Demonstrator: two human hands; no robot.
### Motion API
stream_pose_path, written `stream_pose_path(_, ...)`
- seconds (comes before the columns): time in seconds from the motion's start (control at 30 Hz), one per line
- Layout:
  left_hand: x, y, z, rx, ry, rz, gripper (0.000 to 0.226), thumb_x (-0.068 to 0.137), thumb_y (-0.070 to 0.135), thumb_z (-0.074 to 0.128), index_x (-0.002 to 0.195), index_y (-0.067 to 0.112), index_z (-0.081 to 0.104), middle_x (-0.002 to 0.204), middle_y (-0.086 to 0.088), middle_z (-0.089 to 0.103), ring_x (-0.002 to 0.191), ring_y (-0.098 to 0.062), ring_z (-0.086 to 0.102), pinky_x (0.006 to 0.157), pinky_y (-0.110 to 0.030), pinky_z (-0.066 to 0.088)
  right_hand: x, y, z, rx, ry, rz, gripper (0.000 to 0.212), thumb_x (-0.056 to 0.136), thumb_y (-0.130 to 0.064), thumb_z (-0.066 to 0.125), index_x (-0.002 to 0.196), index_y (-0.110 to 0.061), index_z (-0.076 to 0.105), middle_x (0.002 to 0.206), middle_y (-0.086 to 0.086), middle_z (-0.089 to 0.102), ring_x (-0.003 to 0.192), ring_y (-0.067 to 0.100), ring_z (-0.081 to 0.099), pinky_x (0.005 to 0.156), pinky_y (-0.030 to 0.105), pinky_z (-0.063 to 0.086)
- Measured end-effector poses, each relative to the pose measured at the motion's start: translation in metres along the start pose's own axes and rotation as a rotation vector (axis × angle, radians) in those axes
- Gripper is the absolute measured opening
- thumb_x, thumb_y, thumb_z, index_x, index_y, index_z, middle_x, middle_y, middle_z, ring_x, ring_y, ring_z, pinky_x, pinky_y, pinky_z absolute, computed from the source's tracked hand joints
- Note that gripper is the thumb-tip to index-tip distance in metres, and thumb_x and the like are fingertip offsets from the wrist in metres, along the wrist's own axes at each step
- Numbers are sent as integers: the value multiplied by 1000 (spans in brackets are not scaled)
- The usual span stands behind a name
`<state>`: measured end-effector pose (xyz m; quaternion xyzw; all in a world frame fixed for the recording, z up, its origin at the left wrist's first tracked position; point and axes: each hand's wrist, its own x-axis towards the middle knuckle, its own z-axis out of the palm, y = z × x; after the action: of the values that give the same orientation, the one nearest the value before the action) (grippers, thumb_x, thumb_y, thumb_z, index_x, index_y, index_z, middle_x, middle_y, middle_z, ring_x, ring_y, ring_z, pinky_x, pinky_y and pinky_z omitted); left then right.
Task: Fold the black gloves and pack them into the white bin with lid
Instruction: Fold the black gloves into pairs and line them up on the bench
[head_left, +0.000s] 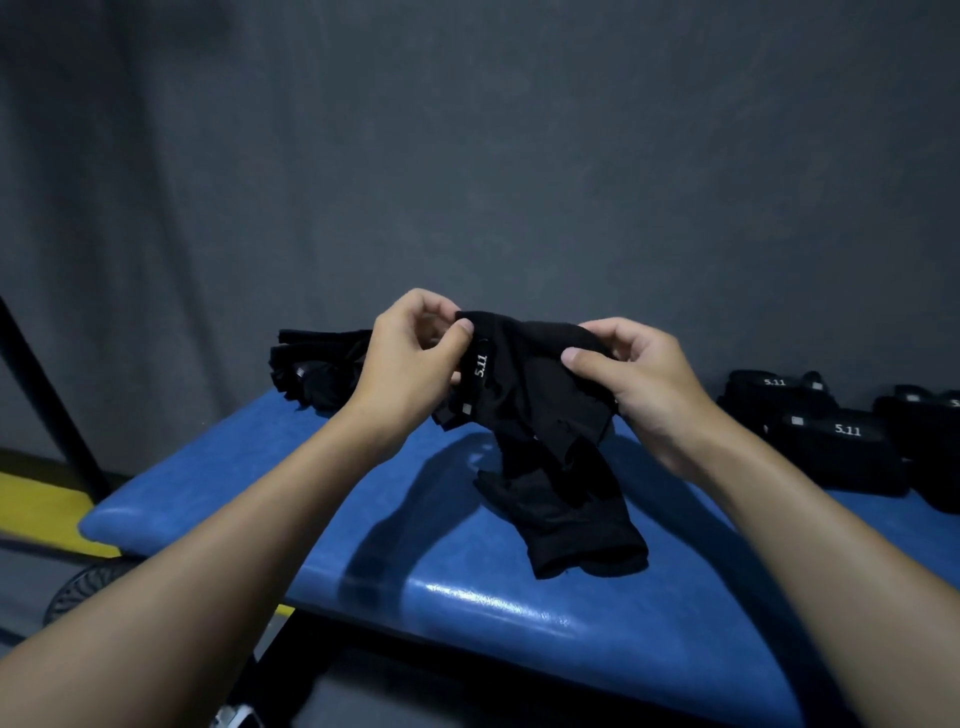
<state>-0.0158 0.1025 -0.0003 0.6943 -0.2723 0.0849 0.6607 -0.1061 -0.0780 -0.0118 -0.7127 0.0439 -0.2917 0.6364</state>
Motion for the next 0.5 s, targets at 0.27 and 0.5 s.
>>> stream_pose_path(0.27, -5, 0, 6, 26, -30, -85, 4, 96, 14, 59, 95, 16, 57, 66, 4, 52, 52, -11, 46, 52, -25, 43, 1, 6, -11, -102, 81, -19, 26, 86, 0, 69, 106, -16, 65, 103, -2, 67, 97, 9, 62, 80, 23, 51)
stream_pose_path(0.5, -13, 6, 13, -55, -188, -112, 12, 98, 13, 57, 89, 15, 65, 62, 13, 62, 52, -3, 52, 55, -22, 44, 0, 1, -19, -169, 134, -85, 14, 85, 0, 68, 91, -13, 69, 86, 5, 68, 75, 12, 61, 63, 20, 48)
